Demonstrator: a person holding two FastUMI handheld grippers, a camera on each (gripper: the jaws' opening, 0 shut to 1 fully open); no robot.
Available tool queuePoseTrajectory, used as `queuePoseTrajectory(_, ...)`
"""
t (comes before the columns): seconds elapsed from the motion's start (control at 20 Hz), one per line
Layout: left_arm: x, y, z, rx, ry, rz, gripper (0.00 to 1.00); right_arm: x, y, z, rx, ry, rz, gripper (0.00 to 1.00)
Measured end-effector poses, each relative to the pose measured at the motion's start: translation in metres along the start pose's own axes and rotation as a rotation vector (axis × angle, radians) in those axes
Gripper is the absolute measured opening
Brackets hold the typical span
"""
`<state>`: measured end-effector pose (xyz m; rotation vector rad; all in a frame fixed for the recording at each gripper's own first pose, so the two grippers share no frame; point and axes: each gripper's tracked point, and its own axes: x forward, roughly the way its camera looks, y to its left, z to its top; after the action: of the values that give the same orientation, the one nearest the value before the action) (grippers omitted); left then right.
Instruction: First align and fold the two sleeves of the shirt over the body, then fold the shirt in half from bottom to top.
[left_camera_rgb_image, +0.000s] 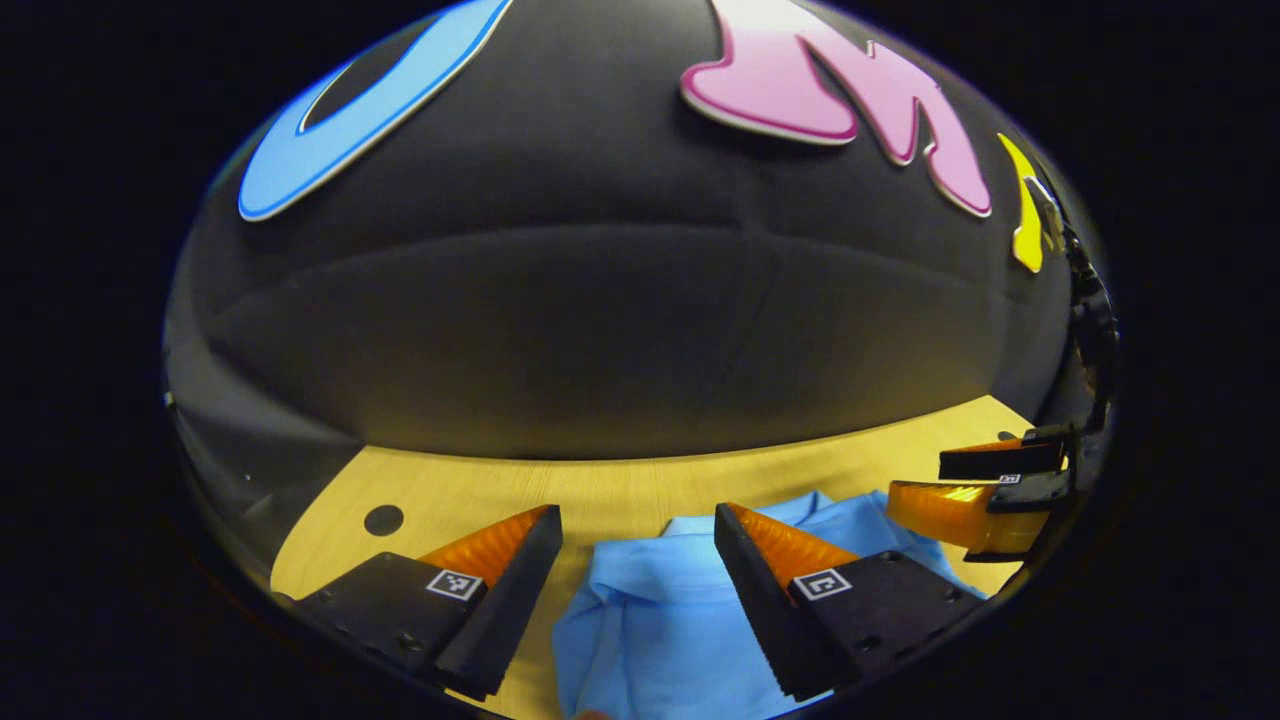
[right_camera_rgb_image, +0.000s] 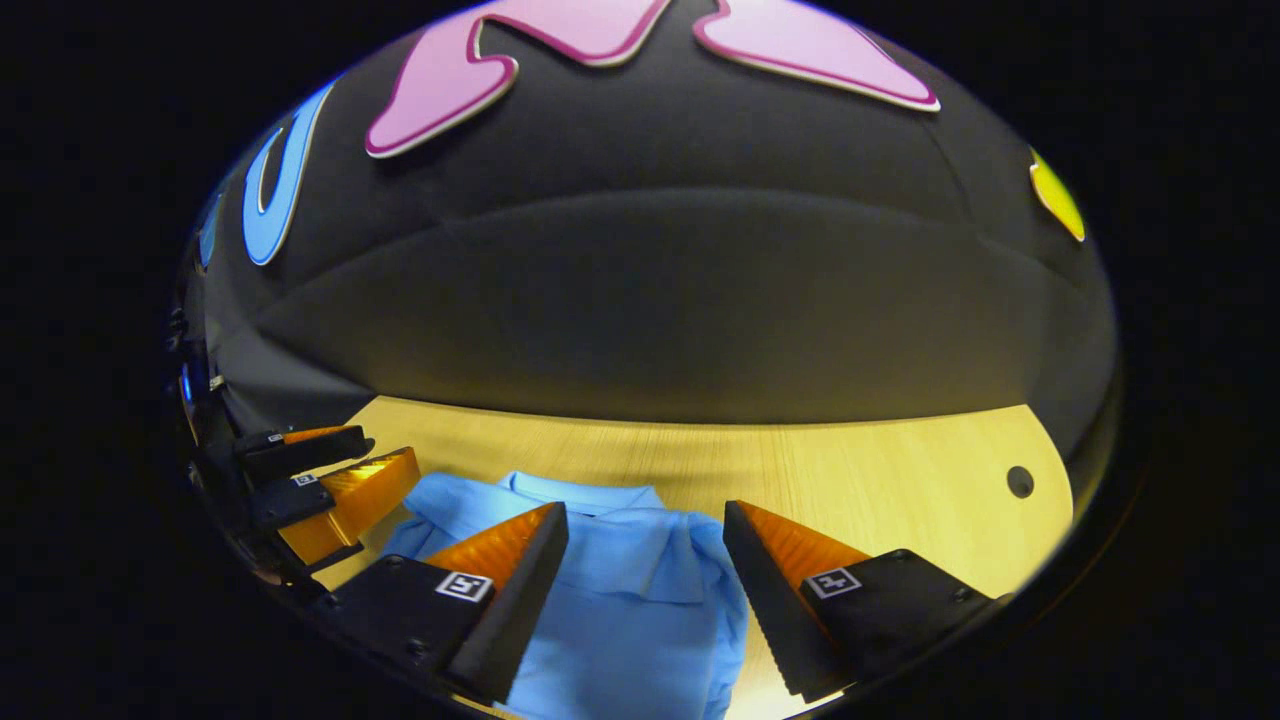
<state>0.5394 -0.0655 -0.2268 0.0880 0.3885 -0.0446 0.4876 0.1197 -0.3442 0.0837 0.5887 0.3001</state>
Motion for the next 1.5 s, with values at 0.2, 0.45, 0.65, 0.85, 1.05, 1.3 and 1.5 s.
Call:
queuePoseTrajectory(0.2,-0.062,-0.010,0.022,-0.022,-0.051,-0.017,0.97,-0.060,0.000,0.026,-0.060,-0.062,-0.032,0.99)
queuePoseTrajectory(0.45,-0.165,-0.017,0.057,-0.060,-0.136,-0.042,0.97,-0.159,0.007,0.051,-0.077,-0.148,-0.059,0.99)
queuePoseTrajectory(0.65,-0.243,-0.021,0.083,-0.037,-0.200,-0.055,0.97,-0.234,0.021,0.068,-0.070,-0.208,-0.074,0.99)
queuePoseTrajectory(0.85,-0.305,-0.028,0.090,-0.041,-0.235,-0.073,0.97,-0.295,0.041,0.075,-0.048,-0.241,-0.077,0.99)
queuePoseTrajectory(1.05,-0.378,-0.034,0.092,-0.029,-0.275,-0.089,0.97,-0.356,0.057,0.060,-0.069,-0.256,-0.086,0.99)
queuePoseTrajectory(1.3,-0.451,-0.027,0.075,0.003,-0.311,-0.061,0.96,-0.427,0.063,0.025,-0.068,-0.275,-0.120,0.99)
queuePoseTrajectory(1.5,-0.504,-0.031,0.060,-0.010,-0.332,-0.076,0.96,-0.479,0.069,-0.006,-0.055,-0.277,-0.133,0.99)
